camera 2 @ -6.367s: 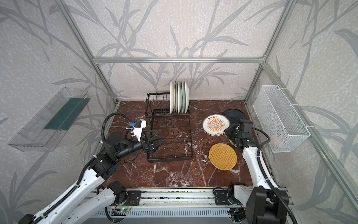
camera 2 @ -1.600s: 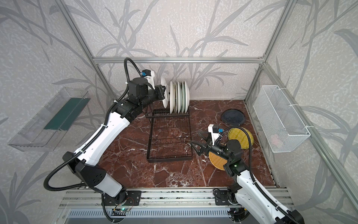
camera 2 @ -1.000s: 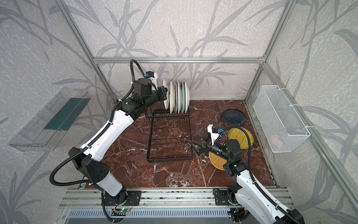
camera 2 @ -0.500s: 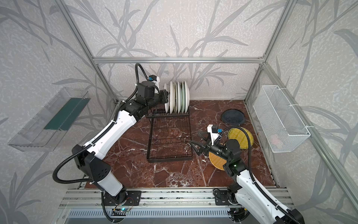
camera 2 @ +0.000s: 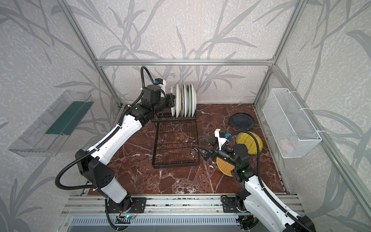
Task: Load plates into a dish rack
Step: Place the plate on the dish rack.
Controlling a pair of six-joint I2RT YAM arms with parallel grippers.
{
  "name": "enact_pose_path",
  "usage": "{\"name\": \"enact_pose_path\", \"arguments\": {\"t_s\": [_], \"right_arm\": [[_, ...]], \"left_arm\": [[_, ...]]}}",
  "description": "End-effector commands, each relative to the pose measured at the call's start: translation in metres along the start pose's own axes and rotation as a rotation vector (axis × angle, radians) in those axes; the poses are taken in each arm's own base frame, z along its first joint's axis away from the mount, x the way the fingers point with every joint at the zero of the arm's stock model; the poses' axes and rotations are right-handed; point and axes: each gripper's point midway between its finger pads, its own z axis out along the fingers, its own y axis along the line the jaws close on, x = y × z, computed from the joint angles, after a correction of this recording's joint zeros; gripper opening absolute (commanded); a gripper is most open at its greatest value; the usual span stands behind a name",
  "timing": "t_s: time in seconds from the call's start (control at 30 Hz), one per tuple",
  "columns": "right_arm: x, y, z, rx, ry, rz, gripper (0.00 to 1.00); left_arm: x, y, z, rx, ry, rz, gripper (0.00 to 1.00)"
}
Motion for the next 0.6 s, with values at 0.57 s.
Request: {"name": "enact_pose_path", "arguments": {"t_s": [0.57], "right_arm": [[-0.008, 0.004, 0.001, -0.006, -0.012, -0.026, 0.99]], "left_arm": [[-0.021, -0.004, -0.011, 0.011, -0.063, -0.007, 0.21]]}}
